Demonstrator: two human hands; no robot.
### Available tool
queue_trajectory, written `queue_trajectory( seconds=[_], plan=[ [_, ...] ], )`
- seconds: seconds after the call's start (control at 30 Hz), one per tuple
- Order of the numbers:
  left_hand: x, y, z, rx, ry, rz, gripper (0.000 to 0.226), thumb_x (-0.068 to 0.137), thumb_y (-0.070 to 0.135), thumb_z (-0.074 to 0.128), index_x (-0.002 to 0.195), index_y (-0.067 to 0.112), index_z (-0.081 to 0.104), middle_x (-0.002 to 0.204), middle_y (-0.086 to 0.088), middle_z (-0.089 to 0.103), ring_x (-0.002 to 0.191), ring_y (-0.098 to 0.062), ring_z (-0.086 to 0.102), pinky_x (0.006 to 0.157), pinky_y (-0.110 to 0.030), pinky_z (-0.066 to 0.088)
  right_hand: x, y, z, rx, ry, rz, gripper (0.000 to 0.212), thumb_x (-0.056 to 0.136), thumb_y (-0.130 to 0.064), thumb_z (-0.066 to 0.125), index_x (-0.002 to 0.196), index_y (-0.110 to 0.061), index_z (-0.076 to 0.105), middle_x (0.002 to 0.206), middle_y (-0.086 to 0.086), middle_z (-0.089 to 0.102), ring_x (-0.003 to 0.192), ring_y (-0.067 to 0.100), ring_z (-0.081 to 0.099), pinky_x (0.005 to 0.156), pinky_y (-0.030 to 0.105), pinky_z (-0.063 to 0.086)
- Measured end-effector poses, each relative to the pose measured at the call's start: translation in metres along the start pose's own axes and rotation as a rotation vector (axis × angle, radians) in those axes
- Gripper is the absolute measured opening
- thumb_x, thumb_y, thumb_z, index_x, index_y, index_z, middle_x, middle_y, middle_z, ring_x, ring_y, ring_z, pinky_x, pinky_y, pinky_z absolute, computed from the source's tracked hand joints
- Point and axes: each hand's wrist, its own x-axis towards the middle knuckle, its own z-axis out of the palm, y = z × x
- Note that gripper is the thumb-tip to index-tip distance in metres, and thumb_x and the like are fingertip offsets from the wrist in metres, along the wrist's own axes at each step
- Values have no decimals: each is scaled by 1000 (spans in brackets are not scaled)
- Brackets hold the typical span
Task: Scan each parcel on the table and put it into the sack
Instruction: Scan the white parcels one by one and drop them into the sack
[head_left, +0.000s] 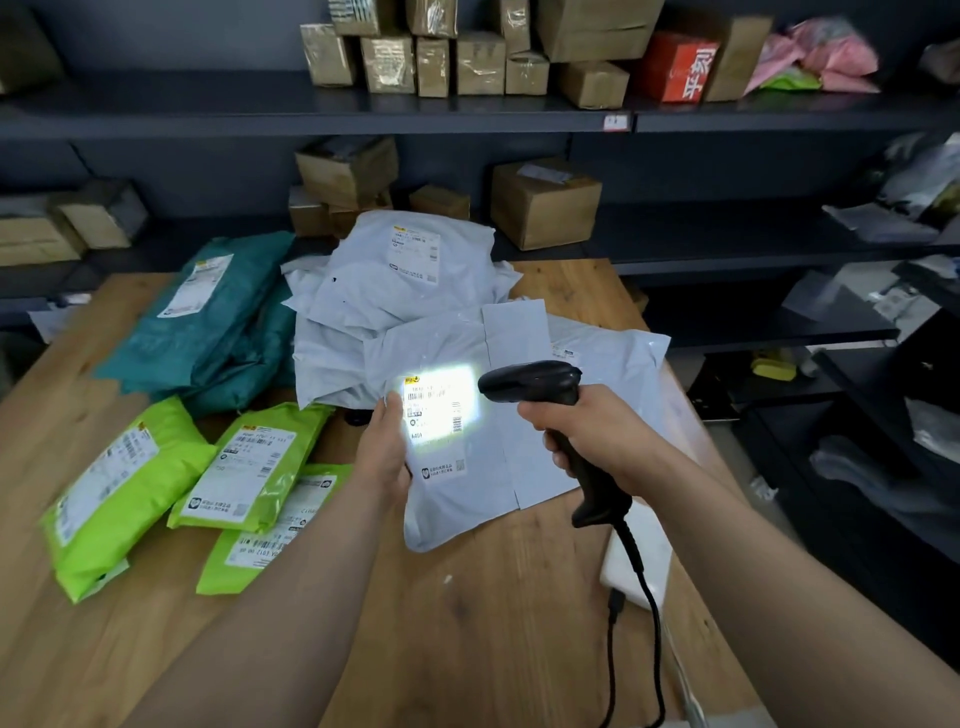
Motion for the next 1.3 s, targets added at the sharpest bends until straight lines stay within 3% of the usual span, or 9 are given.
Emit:
queue_trajectory(
  seconds=[0.27,0.4,0.47,0.67,0.77,0.83,0.97,1.13,1.3],
  plan=[
    [2,-6,-1,39,-17,-14,32,101,40,41,123,20,55,113,-1,69,89,-15,72,63,-30,58,-3,-4,-4,9,12,0,24,85,-33,70,81,-11,62,60,2,59,49,14,53,48,24,46],
    [6,-5,0,55,38,-25,19,99,40,48,103,27,61,113,-4,68,102,-24,66,92,-49,52,-5,-4,-8,3,13,11,24,84,-33,71,79,-12,61,59,2,58,47,14,52,45,22,43],
    [6,-4,-1,73,47,-28,19,98,41,49,102,27,62,112,-4,68,104,-25,64,98,-53,48,-5,-4,-9,-5,8,10,24,84,-33,71,79,-12,62,59,2,58,46,14,52,44,22,43],
    [-4,5,3,136,63,61,22,102,35,41,110,24,58,108,-1,68,97,-17,66,84,-39,54,0,-1,-10,41,44,-80,18,87,-35,68,91,-18,67,69,3,68,52,12,60,48,21,47],
    [-20,27,-2,218,29,125,29,103,36,39,114,20,60,117,-5,68,108,-21,64,94,-42,51,11,-1,-5,78,41,-68,20,86,-36,69,100,-22,67,93,8,71,70,15,71,55,24,55],
    [-31,47,-13,235,11,140,33,103,37,39,121,18,59,121,-5,67,111,-20,63,97,-44,49,19,0,3,95,36,-40,22,84,-39,70,95,-19,70,95,6,70,84,18,70,67,27,57],
    [-59,94,-45,202,6,188,26,102,36,42,106,25,65,111,0,72,100,-13,68,83,-37,56,30,0,29,125,-31,5,30,82,-46,70,89,-18,75,95,-4,72,93,11,64,72,26,47],
    [-96,160,-110,168,16,196,41,102,41,38,128,17,58,121,-5,68,111,-21,65,74,-34,59,27,-9,88,216,-181,16,27,85,-40,69,85,-12,73,86,2,67,80,16,65,72,28,49],
    [-142,209,-208,148,76,247,37,103,41,35,118,22,63,110,-2,73,101,-18,70,67,-34,60,6,-41,188,338,-274,-3,23,87,-31,69,92,-8,70,85,4,73,80,17,70,76,32,55]
  ],
)
